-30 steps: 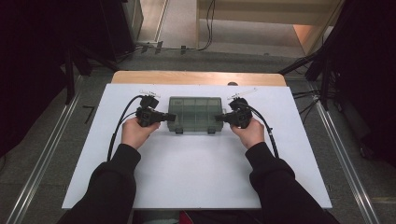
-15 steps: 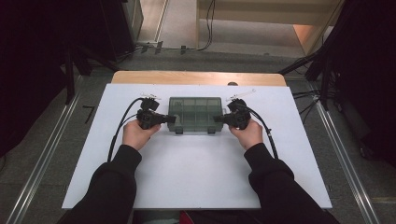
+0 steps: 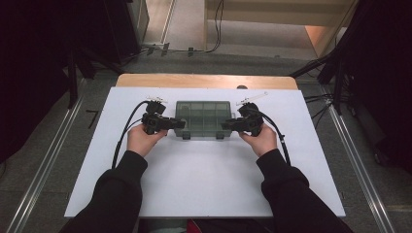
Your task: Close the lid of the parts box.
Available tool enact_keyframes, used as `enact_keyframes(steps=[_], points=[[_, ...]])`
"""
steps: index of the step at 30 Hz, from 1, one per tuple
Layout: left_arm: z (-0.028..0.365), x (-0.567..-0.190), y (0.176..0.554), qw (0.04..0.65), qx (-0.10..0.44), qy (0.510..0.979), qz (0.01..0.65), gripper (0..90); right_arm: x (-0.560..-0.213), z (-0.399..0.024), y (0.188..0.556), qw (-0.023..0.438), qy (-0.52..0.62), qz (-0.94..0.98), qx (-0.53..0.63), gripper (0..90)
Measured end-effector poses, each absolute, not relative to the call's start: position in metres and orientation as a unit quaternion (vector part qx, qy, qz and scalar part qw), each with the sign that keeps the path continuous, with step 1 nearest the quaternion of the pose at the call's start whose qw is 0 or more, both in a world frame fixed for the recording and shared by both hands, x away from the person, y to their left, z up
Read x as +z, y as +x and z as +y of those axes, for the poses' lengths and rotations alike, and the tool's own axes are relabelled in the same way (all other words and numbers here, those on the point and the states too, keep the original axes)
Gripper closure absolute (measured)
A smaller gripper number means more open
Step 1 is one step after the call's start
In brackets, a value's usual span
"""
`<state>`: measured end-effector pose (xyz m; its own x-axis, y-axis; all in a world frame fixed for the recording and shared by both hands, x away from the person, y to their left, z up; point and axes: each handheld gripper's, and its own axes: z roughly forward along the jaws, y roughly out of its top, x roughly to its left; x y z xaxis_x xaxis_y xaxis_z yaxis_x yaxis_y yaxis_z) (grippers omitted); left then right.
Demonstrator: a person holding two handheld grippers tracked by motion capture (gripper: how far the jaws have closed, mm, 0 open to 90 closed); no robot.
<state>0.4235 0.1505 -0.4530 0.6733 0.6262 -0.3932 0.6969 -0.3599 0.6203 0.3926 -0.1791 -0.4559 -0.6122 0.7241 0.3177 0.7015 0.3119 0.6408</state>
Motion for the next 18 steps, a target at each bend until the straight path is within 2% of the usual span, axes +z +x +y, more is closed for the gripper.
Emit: enact_keyframes(steps=[6,10,18], points=[[0.149,-0.448,0.416,0.409,-0.064,0.821,0.393,49.5,-0.452,-0.184,0.383,0.003,0.437,0.807,0.397,50.8],[0.150,-0.447,0.412,0.416,-0.067,0.816,0.396,40.0,-0.451,-0.190,0.376,-0.025,0.441,0.798,0.410,47.4],[0.148,-0.445,0.398,0.419,-0.071,0.822,0.380,34.3,-0.453,-0.197,0.358,-0.018,0.433,0.796,0.423,36.9]])
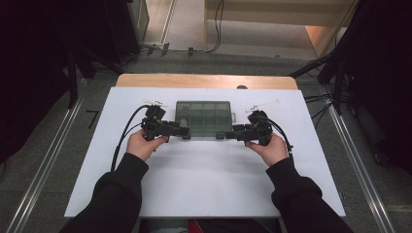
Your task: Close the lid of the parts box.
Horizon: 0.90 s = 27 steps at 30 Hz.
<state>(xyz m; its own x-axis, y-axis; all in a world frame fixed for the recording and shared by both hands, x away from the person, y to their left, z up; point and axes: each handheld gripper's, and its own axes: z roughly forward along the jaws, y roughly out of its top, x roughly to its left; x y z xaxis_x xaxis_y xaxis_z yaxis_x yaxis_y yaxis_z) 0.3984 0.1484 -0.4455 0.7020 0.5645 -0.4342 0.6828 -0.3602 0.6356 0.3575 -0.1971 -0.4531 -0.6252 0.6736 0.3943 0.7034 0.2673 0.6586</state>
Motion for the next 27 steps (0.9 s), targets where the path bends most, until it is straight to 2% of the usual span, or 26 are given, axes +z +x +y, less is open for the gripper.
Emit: enact_keyframes(steps=[12,27], points=[[0.151,-0.448,0.375,0.416,-0.065,0.828,0.372,31.4,-0.455,-0.199,0.333,0.007,-0.412,-0.801,-0.434,28.7],[0.159,-0.450,0.343,0.418,-0.058,0.838,0.347,31.2,-0.465,-0.198,0.308,0.008,-0.402,-0.812,-0.424,27.4]])
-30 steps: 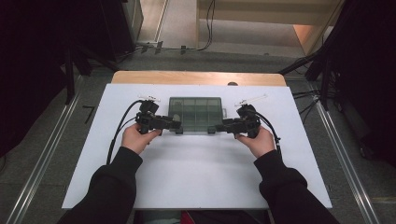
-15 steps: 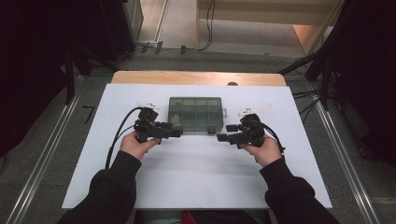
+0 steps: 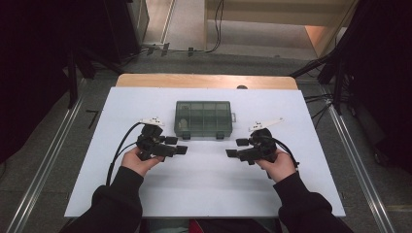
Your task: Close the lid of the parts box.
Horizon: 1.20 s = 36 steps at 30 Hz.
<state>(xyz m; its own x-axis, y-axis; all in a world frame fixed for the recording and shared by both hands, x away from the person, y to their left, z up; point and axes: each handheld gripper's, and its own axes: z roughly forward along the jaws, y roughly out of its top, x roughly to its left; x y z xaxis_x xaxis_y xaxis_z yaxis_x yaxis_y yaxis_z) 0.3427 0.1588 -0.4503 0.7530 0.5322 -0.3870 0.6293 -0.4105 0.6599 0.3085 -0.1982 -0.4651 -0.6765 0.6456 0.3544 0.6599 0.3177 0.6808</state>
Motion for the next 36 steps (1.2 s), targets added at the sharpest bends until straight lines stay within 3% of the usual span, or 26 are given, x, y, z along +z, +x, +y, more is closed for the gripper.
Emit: enact_keyframes(steps=[36], points=[[0.201,-0.462,0.302,0.391,-0.080,0.851,0.342,31.1,-0.485,-0.236,0.263,0.012,-0.412,-0.811,-0.416,27.2]])
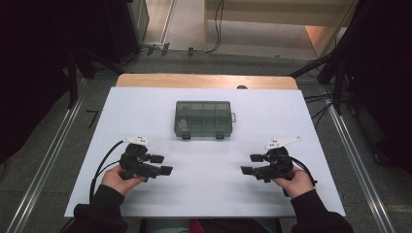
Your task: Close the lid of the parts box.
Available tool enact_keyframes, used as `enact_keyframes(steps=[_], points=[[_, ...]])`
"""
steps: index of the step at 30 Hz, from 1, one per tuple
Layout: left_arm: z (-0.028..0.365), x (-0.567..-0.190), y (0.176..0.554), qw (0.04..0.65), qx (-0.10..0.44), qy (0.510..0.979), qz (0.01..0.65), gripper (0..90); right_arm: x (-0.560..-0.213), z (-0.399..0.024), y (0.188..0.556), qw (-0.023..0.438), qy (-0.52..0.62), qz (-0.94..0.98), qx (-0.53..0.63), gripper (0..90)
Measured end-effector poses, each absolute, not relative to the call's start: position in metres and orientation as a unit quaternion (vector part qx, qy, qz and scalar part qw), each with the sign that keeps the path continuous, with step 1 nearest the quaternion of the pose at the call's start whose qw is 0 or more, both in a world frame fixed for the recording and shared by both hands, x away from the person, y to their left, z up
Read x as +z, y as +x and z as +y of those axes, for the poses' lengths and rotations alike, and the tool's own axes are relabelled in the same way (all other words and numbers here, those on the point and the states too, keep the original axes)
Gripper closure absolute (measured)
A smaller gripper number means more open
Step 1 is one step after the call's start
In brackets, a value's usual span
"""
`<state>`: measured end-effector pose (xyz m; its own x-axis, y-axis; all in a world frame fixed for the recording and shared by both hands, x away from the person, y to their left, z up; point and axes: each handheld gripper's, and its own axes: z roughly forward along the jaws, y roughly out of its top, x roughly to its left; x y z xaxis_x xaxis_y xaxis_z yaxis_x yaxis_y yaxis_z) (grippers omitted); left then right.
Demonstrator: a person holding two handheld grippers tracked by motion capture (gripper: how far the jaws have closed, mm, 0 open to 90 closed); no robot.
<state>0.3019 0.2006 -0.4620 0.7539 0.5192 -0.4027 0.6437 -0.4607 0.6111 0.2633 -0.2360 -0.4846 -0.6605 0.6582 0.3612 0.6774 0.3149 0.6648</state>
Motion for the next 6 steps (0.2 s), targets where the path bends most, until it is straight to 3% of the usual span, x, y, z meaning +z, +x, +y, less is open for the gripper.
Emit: enact_keyframes(steps=[6], points=[[0.2009,-0.4625,0.3020,0.394,-0.081,0.849,0.343,31.1,-0.4845,-0.2362,0.2630,0.010,-0.412,-0.810,-0.418,27.2]])
